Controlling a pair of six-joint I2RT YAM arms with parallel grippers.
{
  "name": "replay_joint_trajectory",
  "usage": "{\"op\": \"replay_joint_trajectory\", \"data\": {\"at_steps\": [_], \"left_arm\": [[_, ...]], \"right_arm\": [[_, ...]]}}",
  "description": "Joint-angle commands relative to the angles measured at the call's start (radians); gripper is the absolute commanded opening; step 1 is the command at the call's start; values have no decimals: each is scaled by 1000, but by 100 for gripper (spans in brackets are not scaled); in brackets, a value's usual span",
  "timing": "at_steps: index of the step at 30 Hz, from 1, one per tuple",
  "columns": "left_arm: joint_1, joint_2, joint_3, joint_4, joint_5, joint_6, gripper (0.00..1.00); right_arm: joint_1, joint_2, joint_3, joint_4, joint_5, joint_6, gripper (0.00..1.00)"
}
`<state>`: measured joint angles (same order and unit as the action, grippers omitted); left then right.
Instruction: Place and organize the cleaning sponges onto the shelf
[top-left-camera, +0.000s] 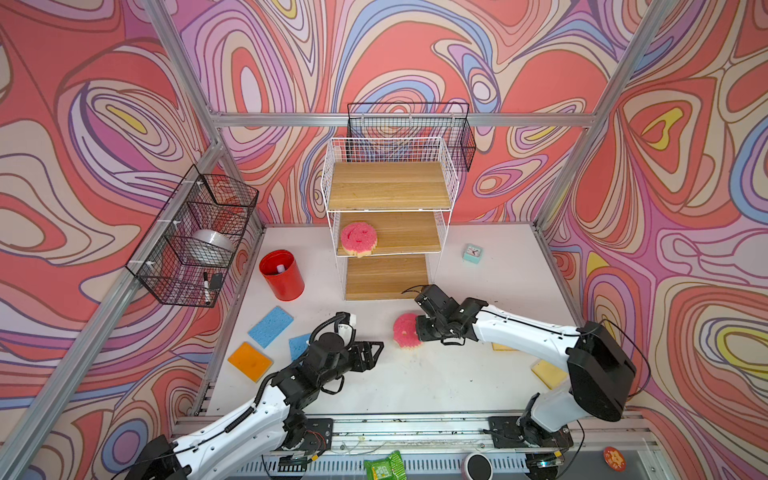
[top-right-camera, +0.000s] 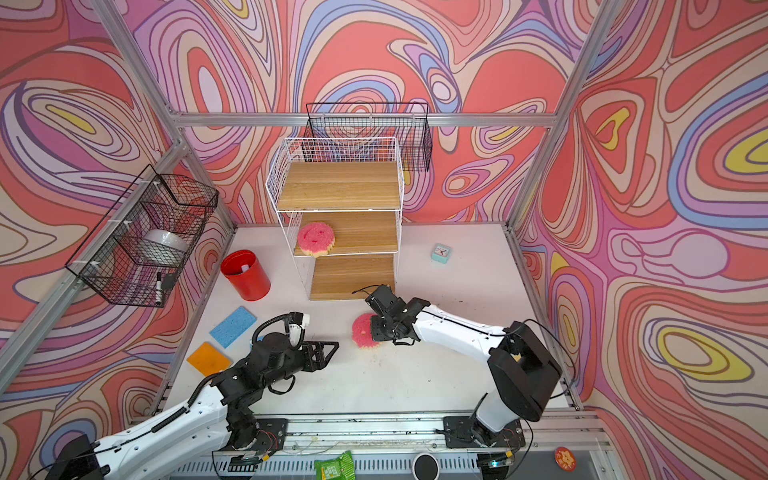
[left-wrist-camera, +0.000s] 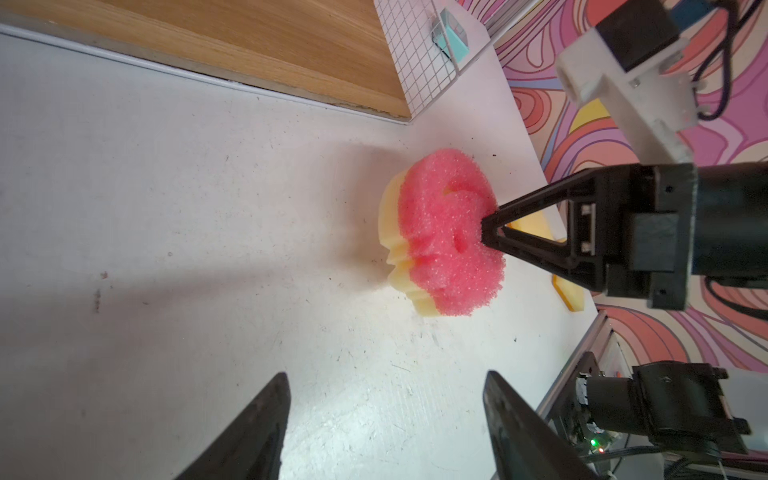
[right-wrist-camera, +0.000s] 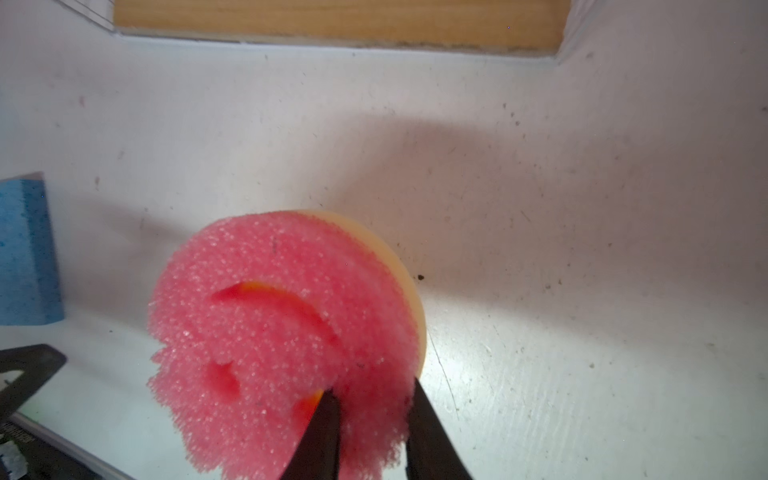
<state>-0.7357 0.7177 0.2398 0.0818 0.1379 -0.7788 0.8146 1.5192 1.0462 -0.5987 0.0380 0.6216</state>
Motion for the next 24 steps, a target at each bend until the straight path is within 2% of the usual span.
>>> {"op": "replay_joint_trajectory", "data": {"at_steps": [1, 5, 9, 19, 24], "left_arm": [[6, -30, -1, 73, 43, -29, 75], [6, -24, 13, 143, 60, -40, 87], [6, 23, 49, 198, 74, -28, 89], [6, 156, 91, 419, 82, -52, 85], [6, 211, 89, 504, 81, -94, 77]], "right_arm": [[1, -59, 49, -46, 28, -26, 25], [2, -78, 106, -83, 33, -44, 25], [2, -83, 147, -98, 28, -52, 26], [3, -83, 184, -81, -28, -56, 26], [0, -91, 188, -69, -39, -57, 26]]}}
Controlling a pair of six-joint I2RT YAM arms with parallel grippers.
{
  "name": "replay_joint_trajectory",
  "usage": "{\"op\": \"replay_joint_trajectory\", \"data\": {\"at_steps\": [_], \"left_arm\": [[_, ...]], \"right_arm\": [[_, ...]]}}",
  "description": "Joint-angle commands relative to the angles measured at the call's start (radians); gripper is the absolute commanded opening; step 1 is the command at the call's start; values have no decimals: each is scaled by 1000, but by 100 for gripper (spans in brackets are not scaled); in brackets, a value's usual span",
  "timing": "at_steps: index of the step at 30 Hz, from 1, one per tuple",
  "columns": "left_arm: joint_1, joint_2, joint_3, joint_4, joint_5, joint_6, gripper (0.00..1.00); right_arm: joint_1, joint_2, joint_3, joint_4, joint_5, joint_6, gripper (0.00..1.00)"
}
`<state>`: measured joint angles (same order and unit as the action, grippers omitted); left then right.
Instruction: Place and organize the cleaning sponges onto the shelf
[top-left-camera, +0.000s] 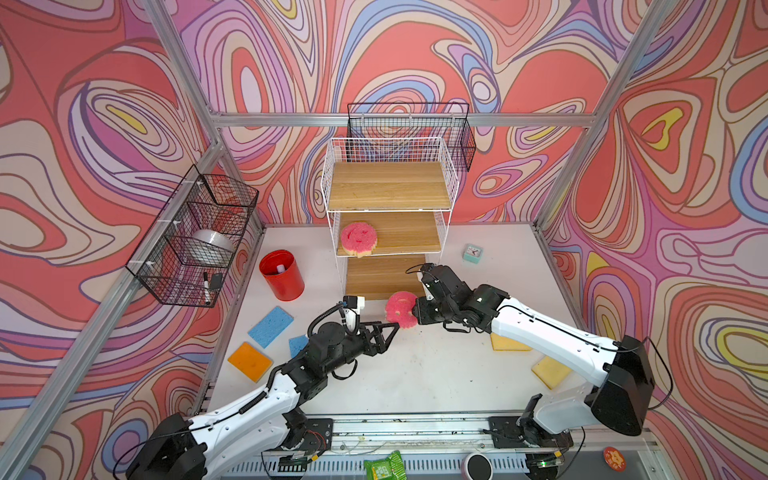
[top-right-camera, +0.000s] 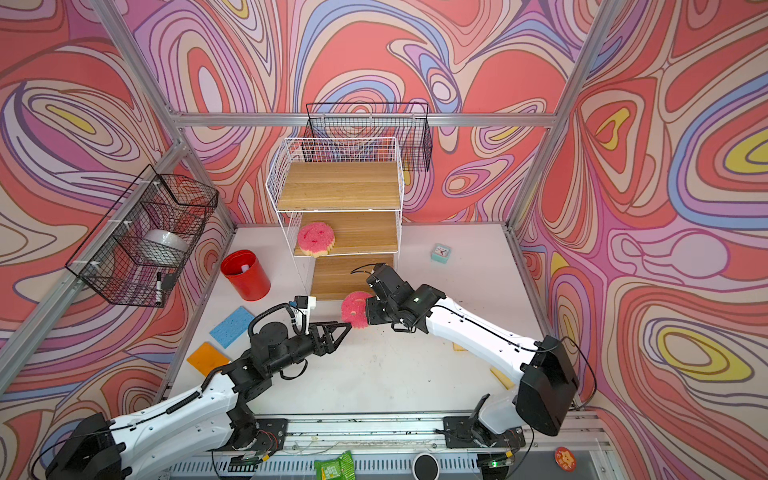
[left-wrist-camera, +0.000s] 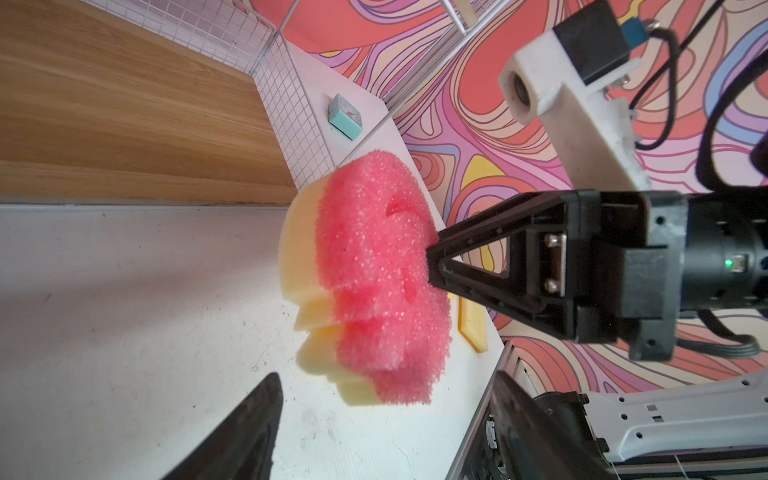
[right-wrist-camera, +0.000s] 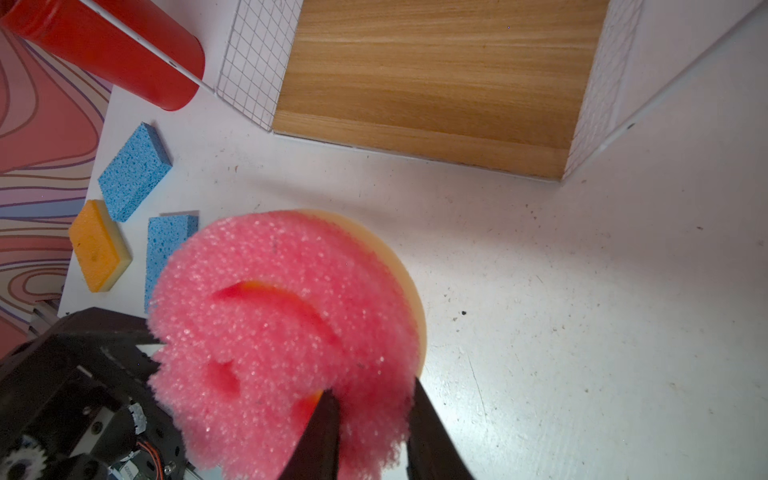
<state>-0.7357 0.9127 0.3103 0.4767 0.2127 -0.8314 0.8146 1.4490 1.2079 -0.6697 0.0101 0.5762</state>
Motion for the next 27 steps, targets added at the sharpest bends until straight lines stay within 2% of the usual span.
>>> {"op": "replay_joint_trajectory", "data": {"at_steps": [1, 12, 17, 19, 22, 24, 27], "left_arm": [[6, 26, 10, 136, -4, -54, 75], [6, 102, -56, 373, -18, -126, 50], [6, 111, -48, 376, -3, -121, 47], [6, 121, -50, 387, 5, -124, 49], [6, 122, -67, 388, -1, -133, 66], [6, 114, -80, 379, -16, -137, 73], [6, 94, -91, 346, -30, -130, 72]], "right_arm": [[1, -21, 28, 4, -13, -12, 26], [0, -19, 34, 33, -23, -19, 27], [0, -21, 35, 39, -13, -21, 28], [1, -22, 34, 43, -10, -21, 28], [1, -24, 36, 44, -10, -22, 28], [0, -27, 36, 43, -11, -21, 28], [1, -29, 36, 41, -12, -21, 28]]}}
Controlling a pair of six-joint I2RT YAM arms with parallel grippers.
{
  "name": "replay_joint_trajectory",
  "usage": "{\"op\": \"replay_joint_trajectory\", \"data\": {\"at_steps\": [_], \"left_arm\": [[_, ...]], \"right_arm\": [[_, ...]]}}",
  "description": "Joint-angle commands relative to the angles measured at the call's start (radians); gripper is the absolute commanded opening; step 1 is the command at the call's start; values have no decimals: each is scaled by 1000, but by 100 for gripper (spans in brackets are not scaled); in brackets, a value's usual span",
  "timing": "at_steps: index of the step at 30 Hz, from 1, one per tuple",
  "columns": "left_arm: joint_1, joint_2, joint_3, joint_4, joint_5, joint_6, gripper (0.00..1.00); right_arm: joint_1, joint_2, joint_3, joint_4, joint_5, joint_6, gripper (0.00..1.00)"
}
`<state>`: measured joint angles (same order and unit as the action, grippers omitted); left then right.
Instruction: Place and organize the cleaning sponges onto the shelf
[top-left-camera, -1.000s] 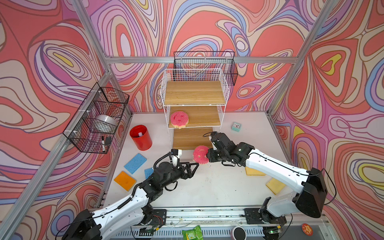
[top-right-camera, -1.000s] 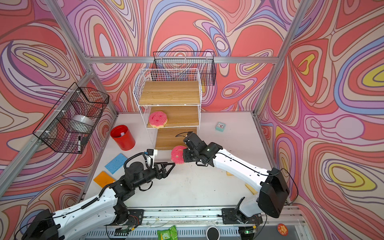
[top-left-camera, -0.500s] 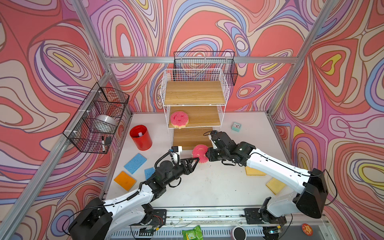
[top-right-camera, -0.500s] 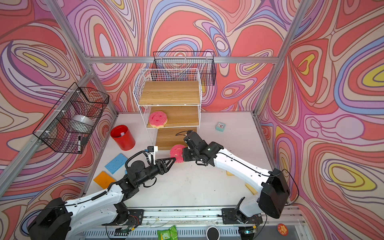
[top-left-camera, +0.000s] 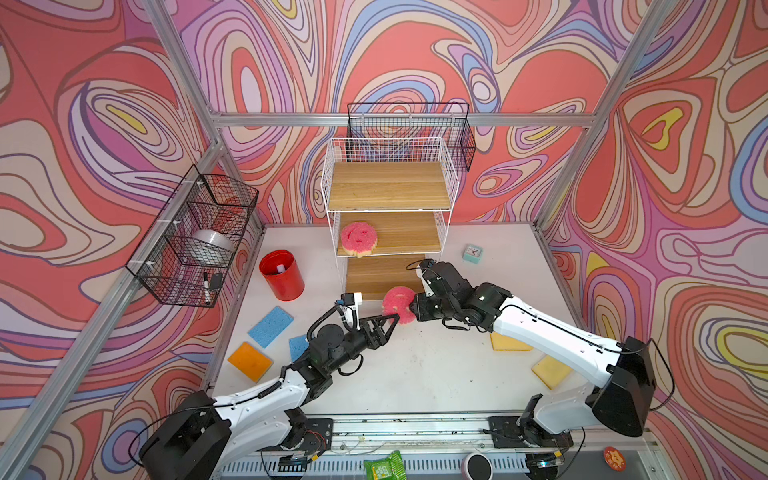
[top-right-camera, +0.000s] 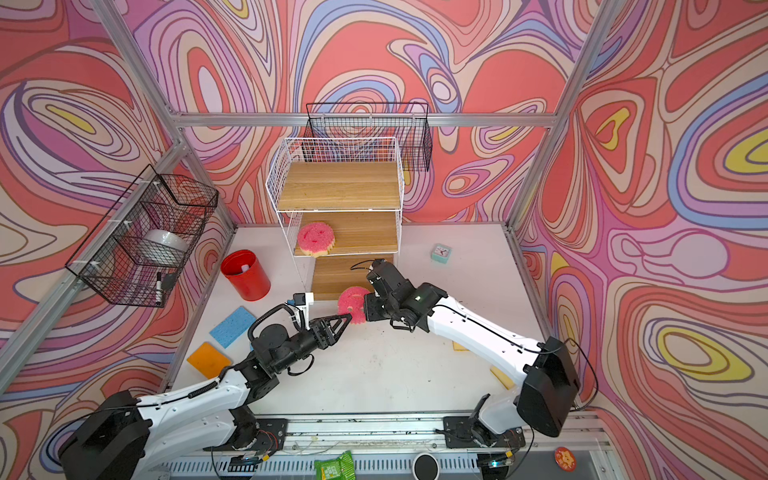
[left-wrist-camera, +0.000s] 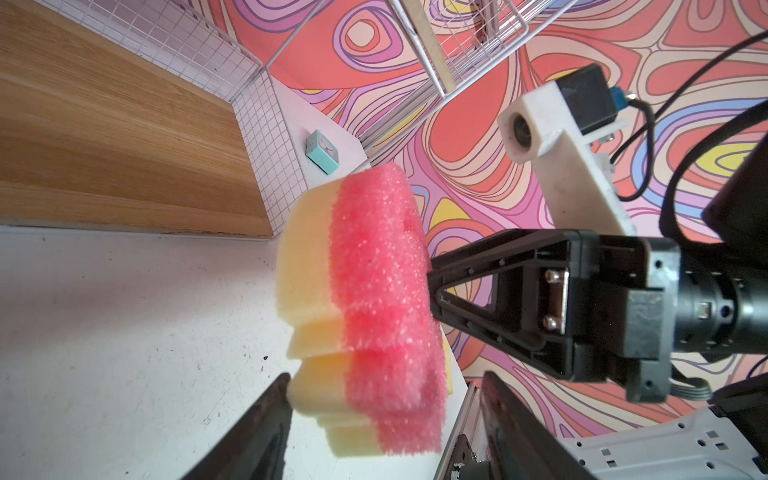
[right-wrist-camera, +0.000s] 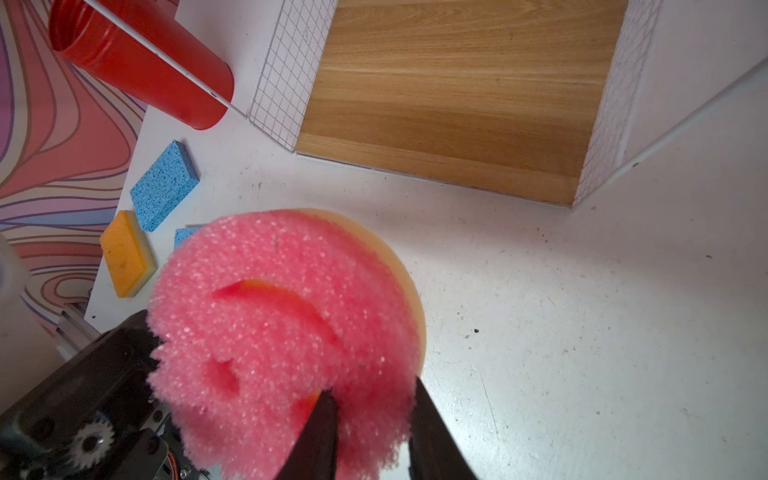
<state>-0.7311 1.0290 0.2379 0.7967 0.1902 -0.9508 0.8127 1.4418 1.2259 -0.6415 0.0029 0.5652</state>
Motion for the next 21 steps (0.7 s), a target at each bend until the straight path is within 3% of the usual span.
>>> {"op": "replay_joint_trajectory", "data": {"at_steps": [1, 9, 16, 21], "left_arm": [[1, -29, -22, 23, -11, -8, 70], [2, -38, -23, 42, -22, -12, 54], [3, 4, -11, 87, -2, -20, 48], [2, 9, -16, 118, 0, -28, 46]], "right_arm": [[2, -24, 18, 11, -4, -10, 28], [3, -12, 15, 12, -14, -9, 28], [3, -16, 11, 19, -8, -5, 30], [2, -17, 9, 9, 4, -10, 40]]}}
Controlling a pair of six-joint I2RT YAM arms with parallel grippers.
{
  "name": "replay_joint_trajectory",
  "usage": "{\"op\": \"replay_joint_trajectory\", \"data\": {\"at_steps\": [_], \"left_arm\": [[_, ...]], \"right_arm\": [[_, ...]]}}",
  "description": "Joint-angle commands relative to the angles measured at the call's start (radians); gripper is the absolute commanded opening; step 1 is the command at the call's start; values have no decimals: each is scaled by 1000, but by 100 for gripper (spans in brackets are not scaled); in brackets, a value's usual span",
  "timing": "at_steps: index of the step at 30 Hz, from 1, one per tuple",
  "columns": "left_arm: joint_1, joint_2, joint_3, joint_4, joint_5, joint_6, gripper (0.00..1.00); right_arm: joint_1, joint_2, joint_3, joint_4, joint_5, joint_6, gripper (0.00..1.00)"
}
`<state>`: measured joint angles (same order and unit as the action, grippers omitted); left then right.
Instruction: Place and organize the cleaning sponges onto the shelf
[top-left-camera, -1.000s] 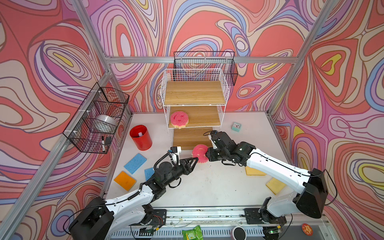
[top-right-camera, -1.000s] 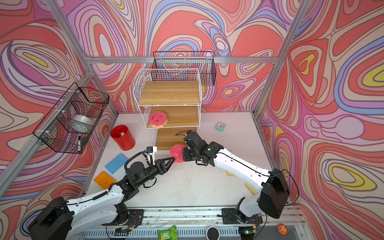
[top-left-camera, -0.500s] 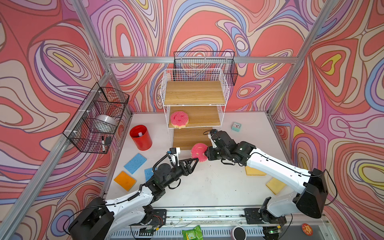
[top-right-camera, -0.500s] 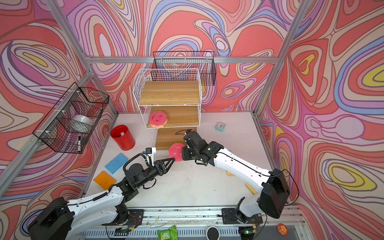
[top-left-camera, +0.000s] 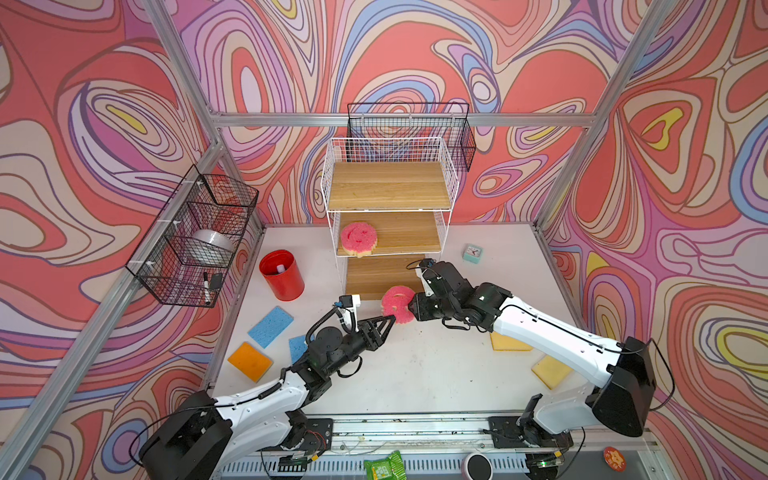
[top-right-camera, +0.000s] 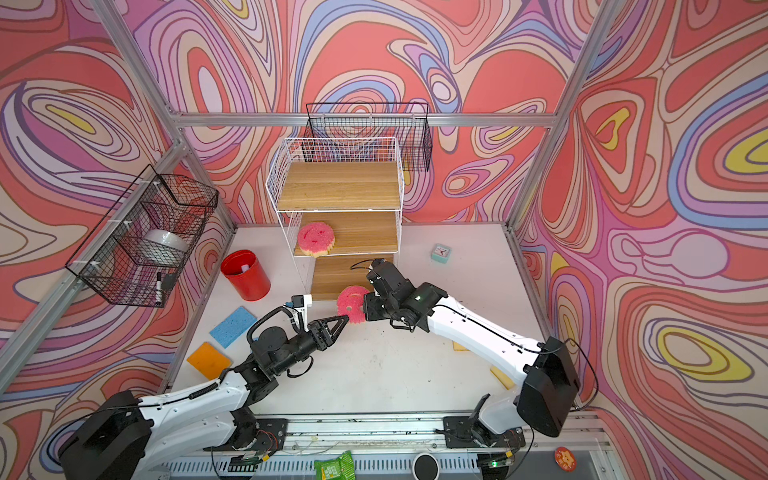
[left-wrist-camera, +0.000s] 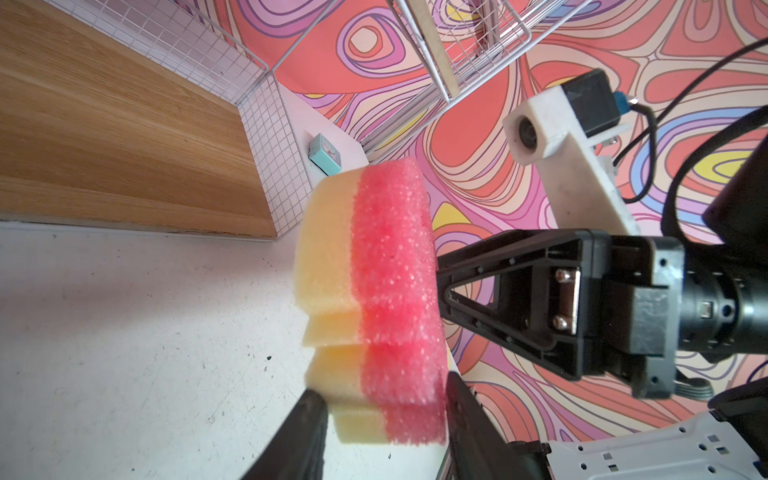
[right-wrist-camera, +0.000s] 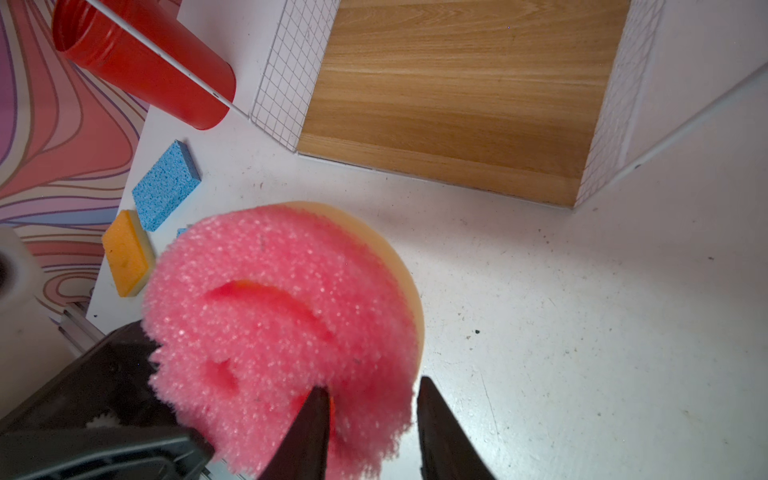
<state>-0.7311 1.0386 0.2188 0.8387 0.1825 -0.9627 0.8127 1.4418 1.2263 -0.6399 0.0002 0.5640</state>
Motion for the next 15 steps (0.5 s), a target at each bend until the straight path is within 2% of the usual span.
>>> {"op": "replay_joint_trajectory", "data": {"at_steps": [1, 5, 11, 15], "left_arm": [[2, -4, 4, 72, 5, -14, 45], [2, -29, 4, 44, -6, -8, 42], [2, -66, 0, 12, -15, -4, 42], [2, -111, 9, -43, -41, 8, 42]], "right_arm": [[2, -18, 7, 6, 6, -9, 41], [3, -21, -1, 7, 14, -9, 45], [2, -23, 8, -9, 38, -13, 57], [3, -38, 4, -15, 47, -14, 59]]}}
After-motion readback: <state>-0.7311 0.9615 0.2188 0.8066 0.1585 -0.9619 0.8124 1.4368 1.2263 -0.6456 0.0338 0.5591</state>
